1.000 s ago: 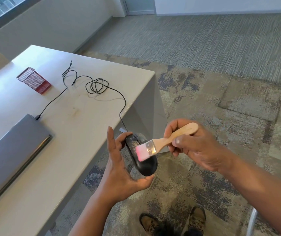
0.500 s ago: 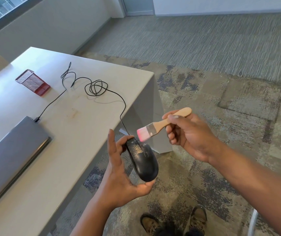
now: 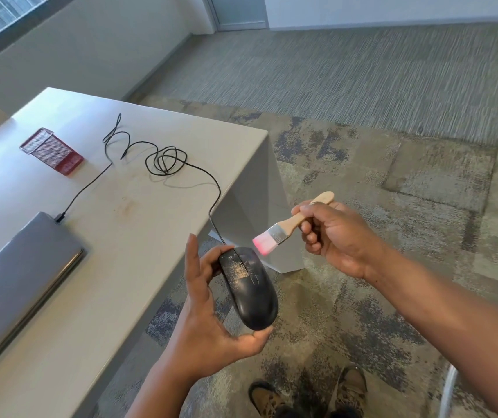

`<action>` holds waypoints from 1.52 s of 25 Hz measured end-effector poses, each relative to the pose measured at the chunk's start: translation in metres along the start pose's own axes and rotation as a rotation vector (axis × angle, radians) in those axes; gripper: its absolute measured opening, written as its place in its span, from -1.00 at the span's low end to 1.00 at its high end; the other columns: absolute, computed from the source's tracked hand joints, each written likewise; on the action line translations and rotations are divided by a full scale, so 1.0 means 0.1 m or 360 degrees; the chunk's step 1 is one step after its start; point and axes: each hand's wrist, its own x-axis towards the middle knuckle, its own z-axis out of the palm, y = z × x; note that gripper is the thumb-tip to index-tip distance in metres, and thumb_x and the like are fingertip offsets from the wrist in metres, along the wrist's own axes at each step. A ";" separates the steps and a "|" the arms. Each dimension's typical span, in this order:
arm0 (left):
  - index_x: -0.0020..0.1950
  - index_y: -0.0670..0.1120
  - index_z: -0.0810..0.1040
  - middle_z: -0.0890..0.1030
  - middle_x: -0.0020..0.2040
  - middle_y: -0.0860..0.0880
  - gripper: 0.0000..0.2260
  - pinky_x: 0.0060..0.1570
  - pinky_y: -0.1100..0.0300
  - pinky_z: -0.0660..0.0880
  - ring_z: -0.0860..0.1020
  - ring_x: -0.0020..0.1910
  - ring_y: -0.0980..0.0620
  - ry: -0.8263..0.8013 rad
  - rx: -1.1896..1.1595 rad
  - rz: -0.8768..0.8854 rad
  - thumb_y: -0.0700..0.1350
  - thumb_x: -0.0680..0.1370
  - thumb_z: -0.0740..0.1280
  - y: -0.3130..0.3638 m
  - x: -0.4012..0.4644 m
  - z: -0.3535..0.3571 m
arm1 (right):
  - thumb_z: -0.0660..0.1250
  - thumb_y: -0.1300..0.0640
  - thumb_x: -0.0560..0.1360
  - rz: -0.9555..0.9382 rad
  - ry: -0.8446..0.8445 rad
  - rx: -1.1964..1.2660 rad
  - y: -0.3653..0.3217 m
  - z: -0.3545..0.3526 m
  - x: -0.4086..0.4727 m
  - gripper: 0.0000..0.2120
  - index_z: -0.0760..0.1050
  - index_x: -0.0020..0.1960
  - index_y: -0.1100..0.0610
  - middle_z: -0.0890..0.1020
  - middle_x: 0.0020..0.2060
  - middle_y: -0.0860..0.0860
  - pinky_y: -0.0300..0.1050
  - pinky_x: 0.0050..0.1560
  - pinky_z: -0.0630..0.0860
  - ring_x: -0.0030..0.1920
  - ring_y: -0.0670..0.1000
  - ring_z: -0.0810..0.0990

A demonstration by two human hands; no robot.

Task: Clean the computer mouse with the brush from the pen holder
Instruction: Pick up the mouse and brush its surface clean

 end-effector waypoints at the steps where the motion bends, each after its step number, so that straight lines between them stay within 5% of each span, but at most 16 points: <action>1: 0.77 0.09 -0.33 0.43 0.57 -0.07 0.44 0.57 0.14 0.35 0.47 0.57 -0.15 -0.0004 -0.0005 -0.0006 -0.03 0.29 0.75 0.00 0.00 -0.01 | 0.27 0.21 0.64 -0.0002 -0.0058 0.0063 -0.01 0.01 0.00 -0.87 0.59 -0.01 0.18 0.52 -0.41 0.03 -0.24 -0.49 0.34 -0.47 -0.09 0.42; 5: 0.78 0.05 -0.32 0.41 0.58 -0.08 0.43 0.57 0.15 0.35 0.45 0.58 -0.18 0.0002 -0.0027 -0.0004 -0.03 0.30 0.74 0.01 0.03 0.00 | 0.30 0.20 0.63 -0.0011 -0.0275 0.0058 0.03 0.06 -0.02 -0.85 0.63 -0.03 0.16 0.54 -0.40 0.03 -0.22 -0.47 0.37 -0.45 -0.07 0.44; 12: 0.78 0.02 -0.32 0.43 0.57 -0.05 0.44 0.58 0.13 0.35 0.46 0.57 -0.16 -0.0002 -0.0035 -0.0027 -0.02 0.29 0.74 0.00 0.03 -0.01 | 0.25 0.21 0.66 -0.0219 -0.0144 -0.0162 0.00 -0.05 -0.01 -0.83 0.60 -0.03 0.17 0.54 -0.42 0.02 -0.23 -0.45 0.35 -0.43 -0.07 0.42; 17: 0.78 0.07 -0.32 0.42 0.58 -0.02 0.44 0.60 0.06 0.35 0.46 0.58 -0.12 -0.0002 -0.0044 -0.0028 -0.04 0.29 0.75 0.02 0.05 0.00 | 0.32 0.14 0.60 -0.0213 -0.0363 -0.0056 0.03 0.00 -0.01 -0.85 0.67 -0.05 0.10 0.56 -0.39 0.02 -0.22 -0.43 0.39 -0.42 -0.07 0.46; 24: 0.78 0.11 -0.31 0.43 0.57 -0.05 0.43 0.60 -0.04 0.37 0.46 0.57 -0.18 0.0025 -0.0018 -0.0022 -0.03 0.29 0.74 0.00 0.04 0.01 | 0.27 0.19 0.66 -0.0200 -0.0159 -0.0152 0.11 -0.15 0.01 -0.84 0.62 0.00 0.15 0.54 -0.39 0.02 -0.19 -0.41 0.37 -0.39 -0.04 0.43; 30: 0.78 0.13 -0.28 0.42 0.57 -0.09 0.39 0.60 0.04 0.34 0.45 0.59 -0.20 0.0058 -0.0074 -0.0033 -0.05 0.31 0.72 0.03 0.09 0.02 | 0.36 0.10 0.59 -0.0122 -0.0462 0.0067 0.15 -0.13 -0.05 -0.87 0.67 -0.01 0.12 0.57 -0.37 0.02 -0.19 -0.40 0.41 -0.39 -0.05 0.49; 35: 0.78 0.08 -0.28 0.42 0.57 -0.14 0.40 0.59 -0.10 0.36 0.46 0.57 -0.24 0.0068 -0.0045 -0.0047 -0.05 0.30 0.73 0.00 0.08 0.03 | 0.31 0.18 0.62 -0.0129 -0.0279 0.0060 0.18 -0.21 -0.05 -0.83 0.65 -0.06 0.13 0.53 -0.41 0.02 -0.20 -0.42 0.39 -0.41 -0.06 0.46; 38: 0.78 0.11 -0.29 0.42 0.57 -0.07 0.40 0.60 0.03 0.36 0.46 0.58 -0.15 0.0022 -0.0021 -0.0081 -0.03 0.30 0.73 0.00 0.07 0.01 | 0.36 0.15 0.58 -0.0163 -0.0291 0.0122 0.16 -0.24 -0.05 -0.88 0.66 -0.06 0.13 0.54 -0.41 0.03 -0.19 -0.42 0.41 -0.41 -0.05 0.47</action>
